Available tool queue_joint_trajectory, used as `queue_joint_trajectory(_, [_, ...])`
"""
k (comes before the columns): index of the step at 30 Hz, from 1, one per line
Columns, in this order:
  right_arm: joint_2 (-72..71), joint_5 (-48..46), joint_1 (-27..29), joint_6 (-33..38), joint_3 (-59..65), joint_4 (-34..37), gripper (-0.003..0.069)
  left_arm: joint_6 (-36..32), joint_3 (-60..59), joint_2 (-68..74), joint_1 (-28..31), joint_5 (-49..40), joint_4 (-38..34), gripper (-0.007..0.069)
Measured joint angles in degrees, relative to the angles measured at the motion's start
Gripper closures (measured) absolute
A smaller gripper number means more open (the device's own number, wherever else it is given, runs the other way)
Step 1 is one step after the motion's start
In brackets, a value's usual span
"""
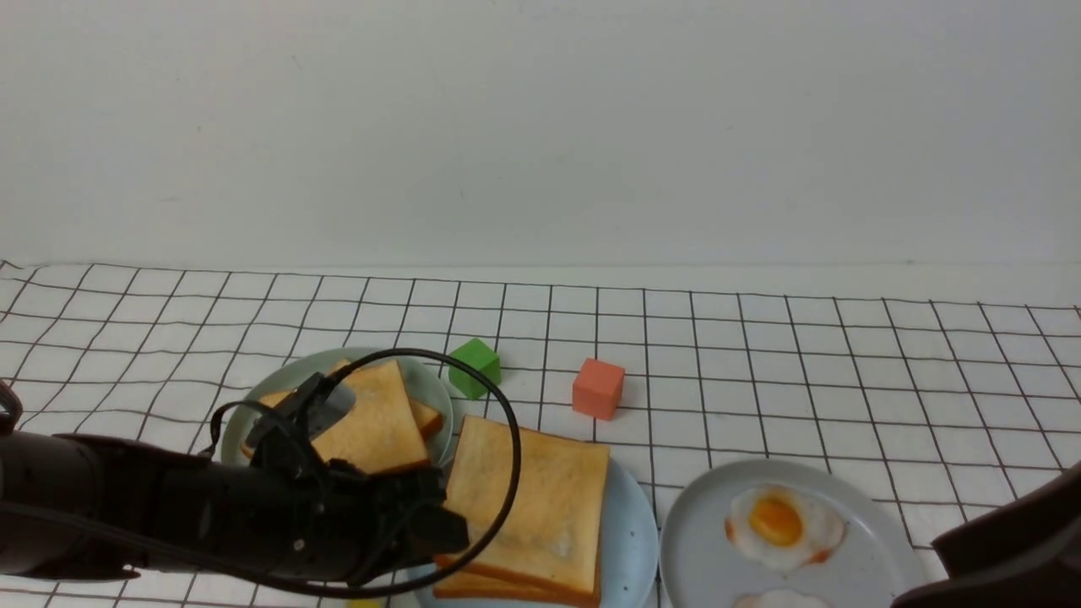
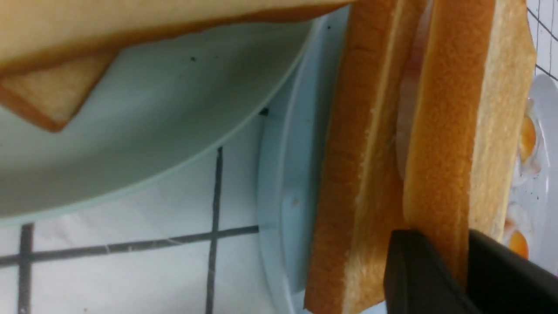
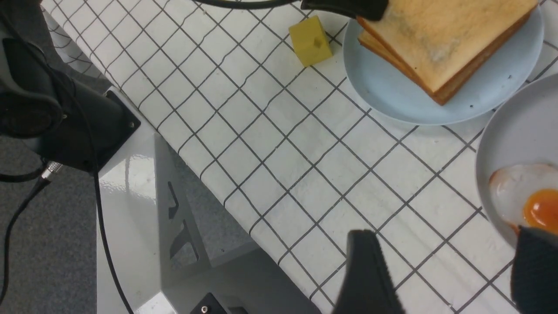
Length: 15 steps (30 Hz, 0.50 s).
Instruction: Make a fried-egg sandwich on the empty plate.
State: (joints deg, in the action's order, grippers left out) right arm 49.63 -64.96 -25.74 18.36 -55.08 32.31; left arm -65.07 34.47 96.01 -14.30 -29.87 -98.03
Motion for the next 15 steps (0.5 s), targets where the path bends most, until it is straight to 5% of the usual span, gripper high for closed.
queue_joint_trajectory(3, [0.0,0.0,0.0,0.0,0.0,-0.12,0.0258,0.0,0.07,-0.13,-0.07,0.37,0.0,0.0393])
queue_joint_trajectory(9, [0.0,0.25,0.0,-0.06,0.0,-3.14,0.0547,0.91,0.49,-4.38,1.19,1.81,5.64,0.0123])
queue_joint_trajectory(11, [-0.16,0.31,0.0,-0.11,0.02,-4.75,0.0641,4.38,1.24,-6.21,3.74,2.14,11.04,0.0072])
queue_joint_trajectory(15, [-2.03,2.48,0.0,-0.11,1.95,-6.51,0.067,14.89,3.32,-9.32,9.38,1.1,23.32,0.005])
